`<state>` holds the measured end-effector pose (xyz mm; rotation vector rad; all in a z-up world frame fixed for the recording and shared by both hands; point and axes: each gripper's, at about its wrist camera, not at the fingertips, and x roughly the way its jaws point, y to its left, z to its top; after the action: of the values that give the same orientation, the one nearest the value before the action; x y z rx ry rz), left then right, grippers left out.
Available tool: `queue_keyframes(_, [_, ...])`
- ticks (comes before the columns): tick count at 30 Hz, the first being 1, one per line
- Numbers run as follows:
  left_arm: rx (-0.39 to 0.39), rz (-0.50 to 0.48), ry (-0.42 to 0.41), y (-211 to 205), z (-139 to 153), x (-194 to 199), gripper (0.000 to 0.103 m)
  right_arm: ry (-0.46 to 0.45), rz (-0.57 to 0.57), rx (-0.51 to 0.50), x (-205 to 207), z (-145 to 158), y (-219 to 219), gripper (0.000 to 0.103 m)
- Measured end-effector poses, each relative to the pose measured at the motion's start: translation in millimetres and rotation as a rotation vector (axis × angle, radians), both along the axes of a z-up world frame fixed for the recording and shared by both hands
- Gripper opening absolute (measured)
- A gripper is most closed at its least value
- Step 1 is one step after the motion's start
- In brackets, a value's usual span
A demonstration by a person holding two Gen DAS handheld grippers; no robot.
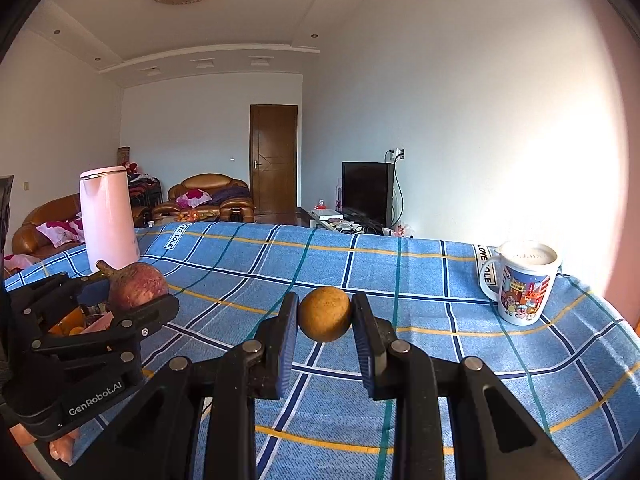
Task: Organize fruits
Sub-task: 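Carry the yellow fruit with the right tool while the left tool carries the purple-red fruit to the tin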
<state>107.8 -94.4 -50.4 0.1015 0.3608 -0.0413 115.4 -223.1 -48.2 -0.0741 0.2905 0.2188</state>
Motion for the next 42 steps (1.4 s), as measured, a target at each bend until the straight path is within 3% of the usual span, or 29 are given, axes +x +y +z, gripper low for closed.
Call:
queue_keyframes(22, [-0.069,0.031,0.004,46,8,-15,0.052,0.046,0.101,-0.002,5,7,55,0.029])
queue_keyframes(42, [-0.103,0.175,0.037,132,6,-19,0.052,0.072,0.285,-0.037,18,18,159,0.029])
